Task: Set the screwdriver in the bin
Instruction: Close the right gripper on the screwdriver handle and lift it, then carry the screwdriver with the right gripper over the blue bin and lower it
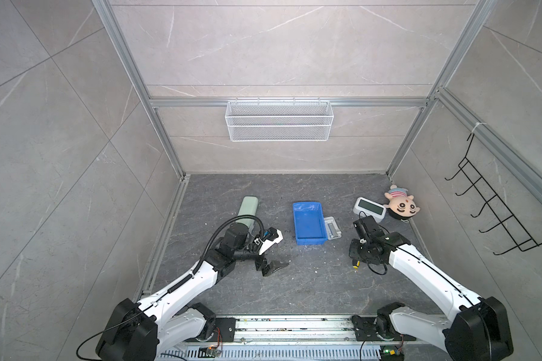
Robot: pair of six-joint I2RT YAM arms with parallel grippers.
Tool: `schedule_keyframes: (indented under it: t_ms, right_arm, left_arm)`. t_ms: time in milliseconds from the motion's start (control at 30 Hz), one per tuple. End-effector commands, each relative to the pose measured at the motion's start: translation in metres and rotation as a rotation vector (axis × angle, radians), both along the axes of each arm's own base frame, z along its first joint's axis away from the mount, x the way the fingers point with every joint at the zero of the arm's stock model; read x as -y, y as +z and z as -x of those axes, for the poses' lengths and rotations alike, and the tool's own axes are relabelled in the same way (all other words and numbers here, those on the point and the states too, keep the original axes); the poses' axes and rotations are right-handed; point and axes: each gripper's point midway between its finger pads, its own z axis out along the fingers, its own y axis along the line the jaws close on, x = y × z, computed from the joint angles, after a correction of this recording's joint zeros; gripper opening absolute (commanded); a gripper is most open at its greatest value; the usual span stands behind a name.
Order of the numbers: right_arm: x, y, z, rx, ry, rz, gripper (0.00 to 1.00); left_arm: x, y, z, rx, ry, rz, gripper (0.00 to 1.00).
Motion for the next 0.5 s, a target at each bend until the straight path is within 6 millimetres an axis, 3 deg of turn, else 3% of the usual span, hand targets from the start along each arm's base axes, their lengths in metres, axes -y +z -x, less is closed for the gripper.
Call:
schedule_keyframes:
  t_ms: [0, 233, 467]
  right_arm:
    - [-0.008, 0.024, -0.010, 0.050, 0.029, 0.023, 0.00]
    - [-0.041, 0.044, -0.047, 0.106, 0.123, 0.046, 0.00]
    - [-0.084, 0.046, -0.088, 0.140, 0.216, 0.030, 0.00]
  left_arm:
    - [0.000, 0.013, -0.004, 0.035, 0.034, 0.038, 1.00]
    - [-0.012, 0.008, -0.023, 0.061, 0.174, -0.007, 1.00]
    - [-0.022, 0.010, -0.040, 0.102, 0.282, -0.038, 1.00]
